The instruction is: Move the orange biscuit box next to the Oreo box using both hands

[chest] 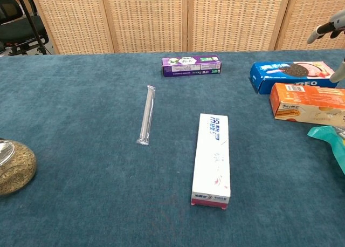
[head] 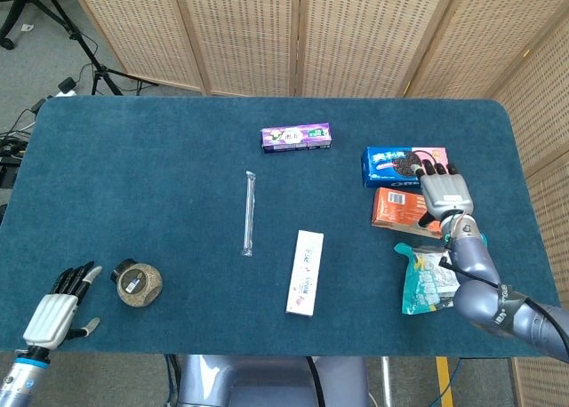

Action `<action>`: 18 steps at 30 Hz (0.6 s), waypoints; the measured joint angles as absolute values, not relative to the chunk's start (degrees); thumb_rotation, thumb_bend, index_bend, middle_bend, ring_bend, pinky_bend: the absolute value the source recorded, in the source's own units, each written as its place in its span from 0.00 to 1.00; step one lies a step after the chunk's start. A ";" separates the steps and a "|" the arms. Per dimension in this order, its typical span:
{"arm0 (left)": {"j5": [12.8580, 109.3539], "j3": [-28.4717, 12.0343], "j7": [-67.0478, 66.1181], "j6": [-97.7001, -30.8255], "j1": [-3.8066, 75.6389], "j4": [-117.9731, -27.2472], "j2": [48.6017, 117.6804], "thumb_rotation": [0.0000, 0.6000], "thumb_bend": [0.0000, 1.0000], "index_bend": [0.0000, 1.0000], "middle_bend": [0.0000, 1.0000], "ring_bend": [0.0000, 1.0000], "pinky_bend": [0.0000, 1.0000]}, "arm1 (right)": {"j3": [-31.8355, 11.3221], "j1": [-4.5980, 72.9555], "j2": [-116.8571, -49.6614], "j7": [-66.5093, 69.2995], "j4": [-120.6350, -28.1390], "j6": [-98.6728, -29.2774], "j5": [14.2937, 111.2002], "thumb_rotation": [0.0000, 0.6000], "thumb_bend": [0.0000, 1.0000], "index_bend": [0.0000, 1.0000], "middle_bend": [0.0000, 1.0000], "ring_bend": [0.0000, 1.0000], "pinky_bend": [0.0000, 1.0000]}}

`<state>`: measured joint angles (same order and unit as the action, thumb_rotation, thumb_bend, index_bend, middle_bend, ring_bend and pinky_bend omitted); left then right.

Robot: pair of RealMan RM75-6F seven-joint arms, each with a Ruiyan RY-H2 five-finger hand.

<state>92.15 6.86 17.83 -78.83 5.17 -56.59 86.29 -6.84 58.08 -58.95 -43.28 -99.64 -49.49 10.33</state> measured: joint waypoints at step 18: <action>92.36 6.16 18.68 -80.70 5.00 -55.93 86.85 1.00 0.21 0.00 0.00 0.00 0.00 | -4.64 47.08 -55.21 -33.09 -112.68 -61.85 41.85 1.00 0.13 0.05 0.00 0.00 0.00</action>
